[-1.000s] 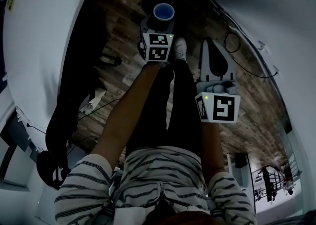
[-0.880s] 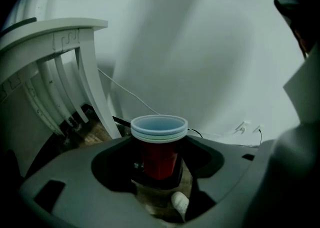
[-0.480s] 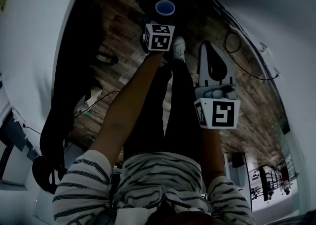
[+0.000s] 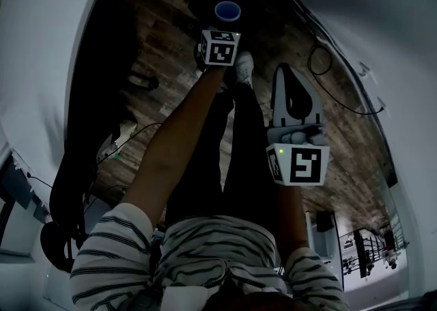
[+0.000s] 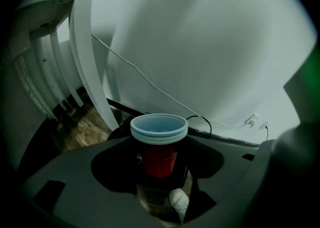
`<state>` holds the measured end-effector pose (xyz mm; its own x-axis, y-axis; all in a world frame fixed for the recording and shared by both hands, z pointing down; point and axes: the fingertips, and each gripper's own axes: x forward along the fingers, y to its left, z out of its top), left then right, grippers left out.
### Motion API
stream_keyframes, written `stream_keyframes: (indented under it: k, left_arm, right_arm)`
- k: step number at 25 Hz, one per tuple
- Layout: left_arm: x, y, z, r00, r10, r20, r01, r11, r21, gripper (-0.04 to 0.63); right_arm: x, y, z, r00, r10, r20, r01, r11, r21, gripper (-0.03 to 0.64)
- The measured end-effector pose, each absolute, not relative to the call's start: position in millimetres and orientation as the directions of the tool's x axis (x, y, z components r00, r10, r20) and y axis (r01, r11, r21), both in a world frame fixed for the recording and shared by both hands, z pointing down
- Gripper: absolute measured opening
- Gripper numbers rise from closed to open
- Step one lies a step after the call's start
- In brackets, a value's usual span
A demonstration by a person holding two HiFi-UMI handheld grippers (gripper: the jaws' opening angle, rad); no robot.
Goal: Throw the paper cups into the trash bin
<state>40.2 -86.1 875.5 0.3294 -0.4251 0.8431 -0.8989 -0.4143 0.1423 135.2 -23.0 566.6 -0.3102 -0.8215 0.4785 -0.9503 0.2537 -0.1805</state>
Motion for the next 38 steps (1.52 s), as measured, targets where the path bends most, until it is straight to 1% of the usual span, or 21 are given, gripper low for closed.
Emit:
stream_keyframes:
  k: [13, 19, 26, 38]
  left_arm:
    - [42, -90, 919, 0.302, -0.402, 0.864, -0.912, -0.387, 0.138, 0.298]
    - [32, -87, 940, 0.287, -0.382, 0.878, -0.922, -0.360, 0.145, 0.298]
    - [22, -89, 960, 0.274, -0.379, 0.884, -0.929, -0.342, 0.142, 0.298]
    - [21, -104, 974, 0.303, -0.362, 0.882, -0.930, -0.315, 0.190, 0.298]
  right_arm:
    - [140, -25, 590, -0.336, -0.795, 0.505, -0.942, 0.283, -0.182, 0.015]
    - [137, -33, 597, -0.348, -0.797, 0.494, -0.937, 0.292, -0.190, 0.015]
    - [134, -34, 610, -0.354, -0.781, 0.515, -0.935, 0.301, -0.187, 0.015]
    - [129, -35, 618, -0.347, -0.775, 0.528, -0.938, 0.290, -0.190, 0.015]
